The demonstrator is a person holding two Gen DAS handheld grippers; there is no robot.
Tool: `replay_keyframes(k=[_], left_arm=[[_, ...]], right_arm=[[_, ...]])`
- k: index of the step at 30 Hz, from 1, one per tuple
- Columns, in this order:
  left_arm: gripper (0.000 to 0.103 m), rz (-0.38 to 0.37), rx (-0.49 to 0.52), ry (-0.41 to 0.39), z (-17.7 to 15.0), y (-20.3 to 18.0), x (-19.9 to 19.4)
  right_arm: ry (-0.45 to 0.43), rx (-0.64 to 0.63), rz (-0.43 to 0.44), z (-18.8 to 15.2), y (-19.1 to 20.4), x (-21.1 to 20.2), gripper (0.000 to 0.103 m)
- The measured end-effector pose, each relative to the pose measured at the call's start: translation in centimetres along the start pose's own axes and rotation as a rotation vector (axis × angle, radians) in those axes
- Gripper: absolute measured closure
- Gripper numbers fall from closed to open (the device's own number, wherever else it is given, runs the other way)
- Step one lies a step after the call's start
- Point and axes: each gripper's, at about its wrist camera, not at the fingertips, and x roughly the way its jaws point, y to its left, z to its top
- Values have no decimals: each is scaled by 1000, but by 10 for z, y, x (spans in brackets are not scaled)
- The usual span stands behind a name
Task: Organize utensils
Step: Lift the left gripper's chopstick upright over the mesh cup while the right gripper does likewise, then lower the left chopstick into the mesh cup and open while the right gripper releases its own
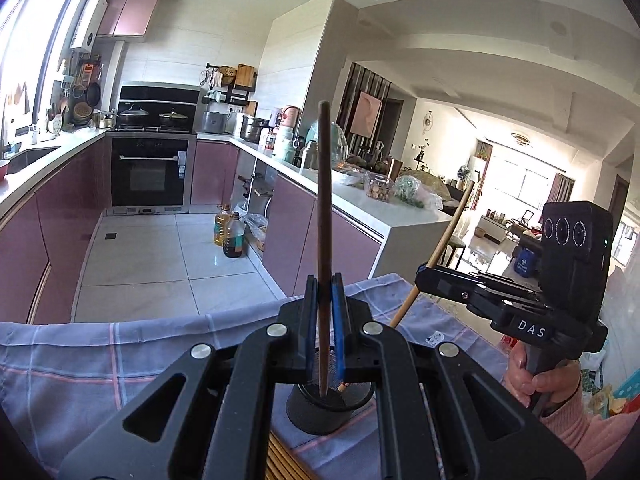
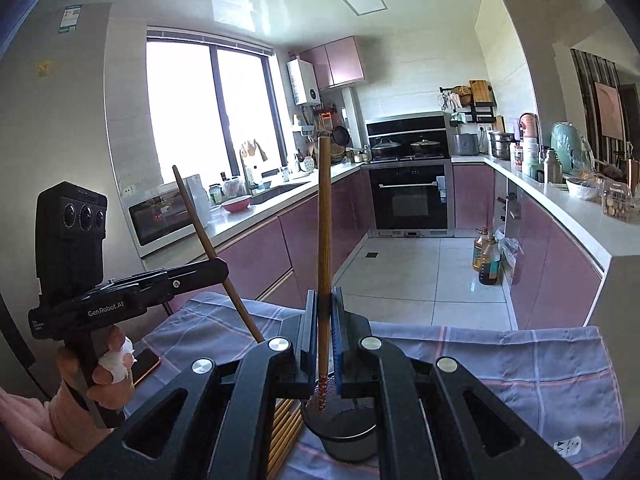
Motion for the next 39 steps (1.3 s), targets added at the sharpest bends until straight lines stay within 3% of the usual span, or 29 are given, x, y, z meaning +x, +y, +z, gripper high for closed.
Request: replay_keyframes(k=[14, 23, 25, 30, 34, 39], left_arm=[[95, 22, 13, 240, -50, -3, 87], [92, 54, 9, 242, -58, 18, 105], [88, 53, 0, 239, -59, 21, 103], [79, 86, 2, 205, -62, 24, 86], [67, 116, 11, 166, -65, 28, 65], [61, 172, 34, 156, -80, 38, 37]], right_arm=[[287, 25, -12, -26, -19, 74, 96], [303, 52, -12, -40, -18, 89, 95], [297, 57, -11, -43, -17, 87, 90], [276, 55, -11, -48, -12, 79, 76], [253, 34, 10, -53, 1, 65, 71], [252, 1, 78, -68, 22, 48, 67]])
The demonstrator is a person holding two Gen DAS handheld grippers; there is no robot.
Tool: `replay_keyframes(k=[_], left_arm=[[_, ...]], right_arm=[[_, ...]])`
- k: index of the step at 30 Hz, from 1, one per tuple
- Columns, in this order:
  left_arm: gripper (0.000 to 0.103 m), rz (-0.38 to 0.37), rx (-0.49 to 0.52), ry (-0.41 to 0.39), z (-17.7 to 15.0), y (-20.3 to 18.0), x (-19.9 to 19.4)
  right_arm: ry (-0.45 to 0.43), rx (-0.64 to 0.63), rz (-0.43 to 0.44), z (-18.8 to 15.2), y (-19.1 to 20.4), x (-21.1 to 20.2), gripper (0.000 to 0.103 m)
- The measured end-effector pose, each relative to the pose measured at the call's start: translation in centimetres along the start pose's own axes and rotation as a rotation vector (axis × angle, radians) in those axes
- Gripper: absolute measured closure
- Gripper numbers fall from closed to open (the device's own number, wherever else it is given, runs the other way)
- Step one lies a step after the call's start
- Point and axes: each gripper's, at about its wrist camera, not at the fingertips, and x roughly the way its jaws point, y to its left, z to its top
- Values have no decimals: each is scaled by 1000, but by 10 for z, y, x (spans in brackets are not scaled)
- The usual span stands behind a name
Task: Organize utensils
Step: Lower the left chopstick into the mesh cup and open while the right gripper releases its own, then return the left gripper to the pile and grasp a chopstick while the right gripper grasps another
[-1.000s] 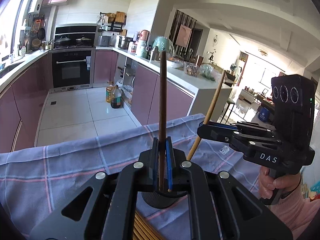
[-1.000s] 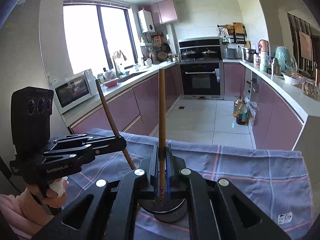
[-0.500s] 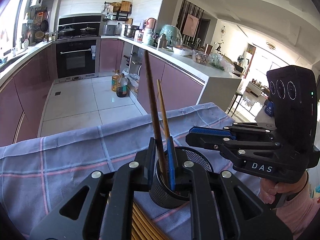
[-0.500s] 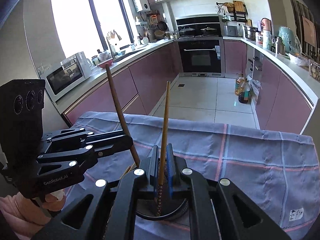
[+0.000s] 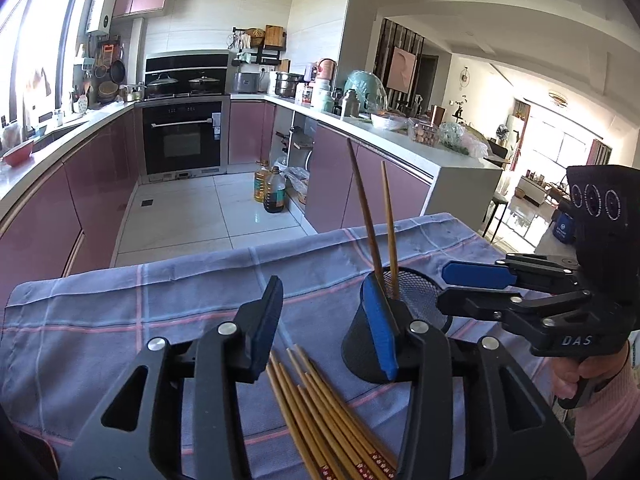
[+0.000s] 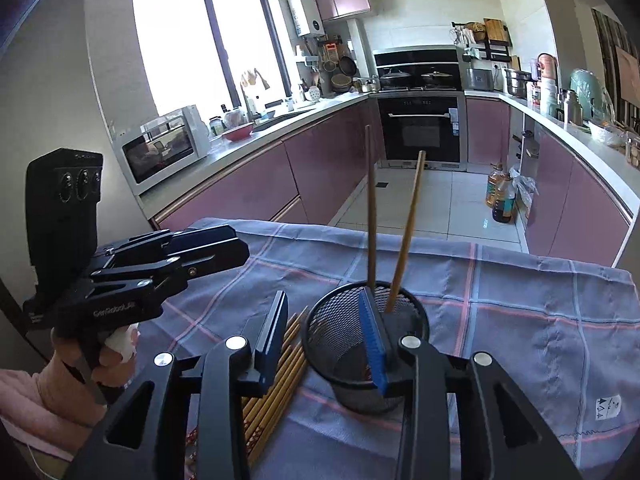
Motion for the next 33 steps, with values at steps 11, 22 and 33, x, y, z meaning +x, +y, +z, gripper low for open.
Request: replay_keyframes(k=[11, 22, 33], left_arm=[[57, 61, -31, 166, -65, 30, 9], [57, 93, -19, 267, -118, 30, 34], [58, 112, -1, 292, -127, 26, 40]], right_arm=[[180, 36, 59, -61, 25, 47, 66], [240, 62, -12, -81, 24, 63, 68], [256, 44, -51, -91, 28, 71, 71]])
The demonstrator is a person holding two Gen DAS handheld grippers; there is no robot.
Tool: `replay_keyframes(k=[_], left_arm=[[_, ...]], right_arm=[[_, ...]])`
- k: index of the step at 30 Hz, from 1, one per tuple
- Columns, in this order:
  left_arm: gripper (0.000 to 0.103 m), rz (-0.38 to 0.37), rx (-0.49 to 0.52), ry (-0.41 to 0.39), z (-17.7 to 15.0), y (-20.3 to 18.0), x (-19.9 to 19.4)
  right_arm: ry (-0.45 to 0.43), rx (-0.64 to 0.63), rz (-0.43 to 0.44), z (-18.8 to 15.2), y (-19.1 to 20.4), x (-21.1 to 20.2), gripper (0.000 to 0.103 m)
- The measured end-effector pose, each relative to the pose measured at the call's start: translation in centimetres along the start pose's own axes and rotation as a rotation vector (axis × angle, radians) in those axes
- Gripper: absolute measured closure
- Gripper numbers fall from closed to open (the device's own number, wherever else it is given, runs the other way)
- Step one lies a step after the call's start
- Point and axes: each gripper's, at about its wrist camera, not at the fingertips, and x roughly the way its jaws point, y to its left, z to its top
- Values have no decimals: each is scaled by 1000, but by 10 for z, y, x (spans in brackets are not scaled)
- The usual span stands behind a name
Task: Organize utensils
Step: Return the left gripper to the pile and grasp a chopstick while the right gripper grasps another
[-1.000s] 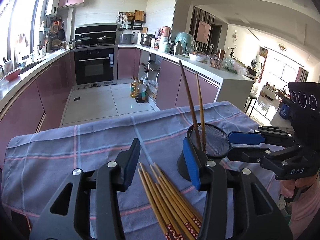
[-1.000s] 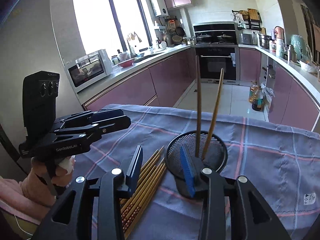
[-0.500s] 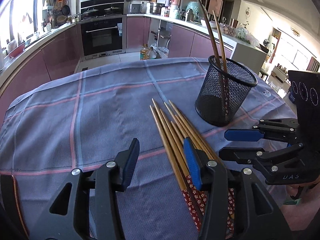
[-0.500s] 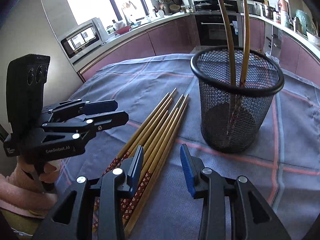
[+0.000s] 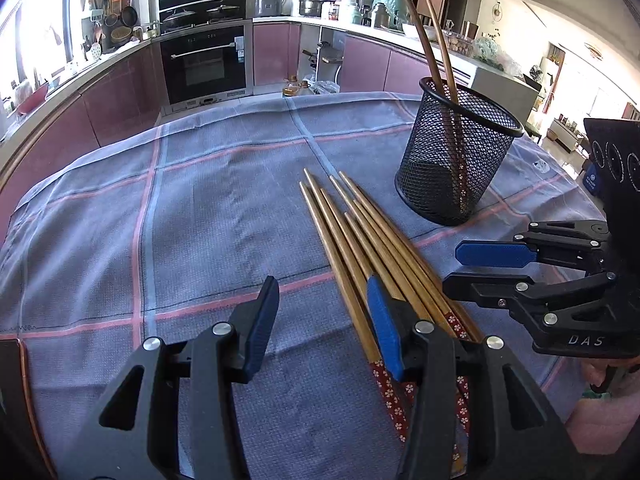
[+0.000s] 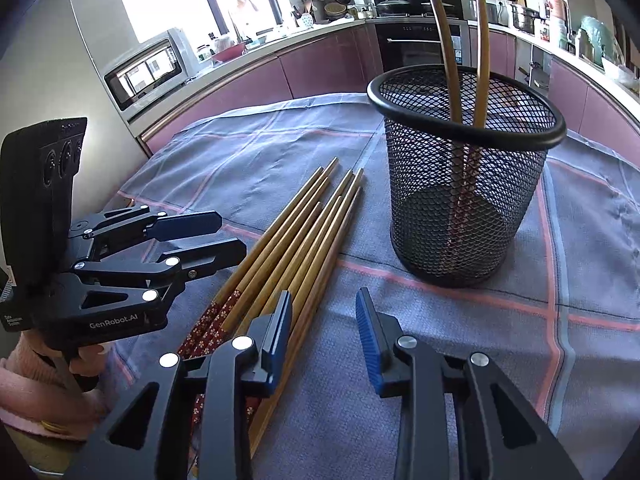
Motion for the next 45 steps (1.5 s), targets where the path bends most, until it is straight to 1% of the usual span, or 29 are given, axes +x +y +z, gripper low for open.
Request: replay_keyframes(k=[6, 13, 15, 18, 22, 25, 27, 30, 33, 35, 38, 40, 42, 45], left_arm=[[58, 2, 1, 15, -1, 1, 6], [58, 7, 1, 30, -4, 2, 12], [56, 20, 8, 32, -4, 1, 13], [56, 31, 18, 32, -4, 0, 13], [56, 26, 11, 39, -4, 1, 13], [56, 26, 14, 40, -3, 1, 15], [57, 29, 20, 43, -2, -1, 18], [58, 38, 21, 54, 1, -1, 22], [63, 44, 19, 58, 4, 0, 25], [74, 39, 20, 60, 6, -1, 26], [80, 40, 17, 59, 7, -2, 27], [87, 32, 4, 59, 6, -2, 26], [91, 23, -9, 59, 6, -2, 26], [93, 20, -28, 58, 5, 0, 25]], right_arm=[[9, -11, -30, -1, 2, 3, 72], [13, -26, -45, 1, 4, 6, 72], [15, -29, -52, 2, 5, 6, 72], [18, -35, -68, 2, 5, 5, 72], [24, -36, -77, 3, 6, 7, 72], [29, -44, -86, 6, 10, 11, 74], [34, -52, -94, 9, 13, 15, 77], [33, -56, -105, 12, 15, 20, 78], [28, -39, -101, 15, 12, 24, 81], [26, -34, -102, 16, 12, 25, 83], [25, -5, -76, 15, 8, 24, 92], [22, 7, -67, 15, 7, 24, 93], [19, 19, -56, 14, 5, 23, 93], [13, 40, -45, 11, 0, 19, 95]])
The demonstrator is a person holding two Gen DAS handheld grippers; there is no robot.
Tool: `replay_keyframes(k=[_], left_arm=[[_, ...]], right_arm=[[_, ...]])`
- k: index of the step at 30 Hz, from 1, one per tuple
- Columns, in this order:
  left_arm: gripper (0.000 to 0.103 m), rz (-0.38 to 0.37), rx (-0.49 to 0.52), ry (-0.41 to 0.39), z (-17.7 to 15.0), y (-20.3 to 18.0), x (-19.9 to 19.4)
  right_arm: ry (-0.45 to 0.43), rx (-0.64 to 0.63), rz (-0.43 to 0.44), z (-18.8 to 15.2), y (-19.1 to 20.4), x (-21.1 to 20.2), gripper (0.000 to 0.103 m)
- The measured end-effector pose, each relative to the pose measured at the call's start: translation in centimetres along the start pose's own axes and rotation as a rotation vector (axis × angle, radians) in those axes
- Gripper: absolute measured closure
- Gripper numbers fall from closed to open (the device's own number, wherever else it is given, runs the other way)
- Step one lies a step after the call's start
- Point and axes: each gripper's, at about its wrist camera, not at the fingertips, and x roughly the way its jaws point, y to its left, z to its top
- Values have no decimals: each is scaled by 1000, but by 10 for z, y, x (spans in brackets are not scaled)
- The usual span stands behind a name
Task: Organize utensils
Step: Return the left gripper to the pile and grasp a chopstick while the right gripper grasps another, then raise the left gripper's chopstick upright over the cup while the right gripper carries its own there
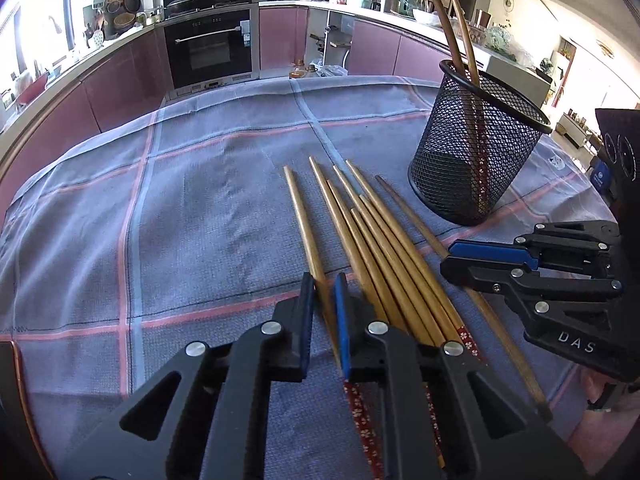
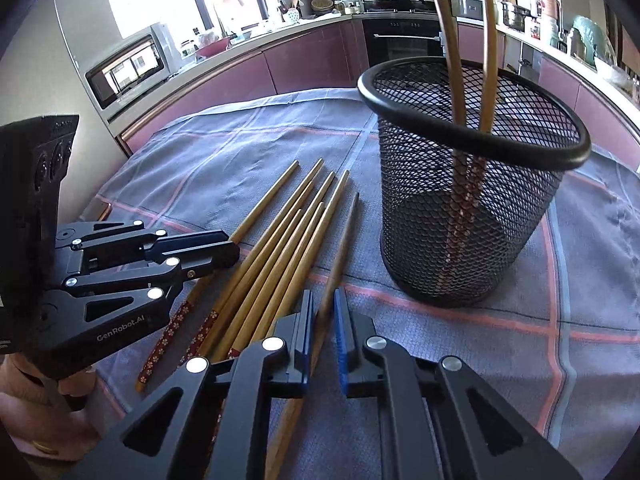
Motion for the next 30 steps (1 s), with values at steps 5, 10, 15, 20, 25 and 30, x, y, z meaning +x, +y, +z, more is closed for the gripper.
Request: replay_keyframes(k=[5, 10, 15, 20, 25, 30], left_arm=[[95, -10, -32, -5, -2, 4, -5], [95, -46, -22, -15, -12, 1, -16], [95, -52, 21, 3, -19, -6, -15], [87, -57, 47, 19, -17, -7, -9], [84, -61, 77, 24, -8, -9, -2], [95, -55, 50, 30, -1, -7, 2]], right_arm=[[-29, 12, 25, -1, -4, -12, 96], [-30, -25, 69, -3, 2, -18, 97], [2, -47, 71, -4, 6, -11, 97], [16, -48, 55, -3, 7, -8, 95], [30, -46, 60, -1, 6, -1, 94], [13, -53, 63, -2, 5, -7, 97]])
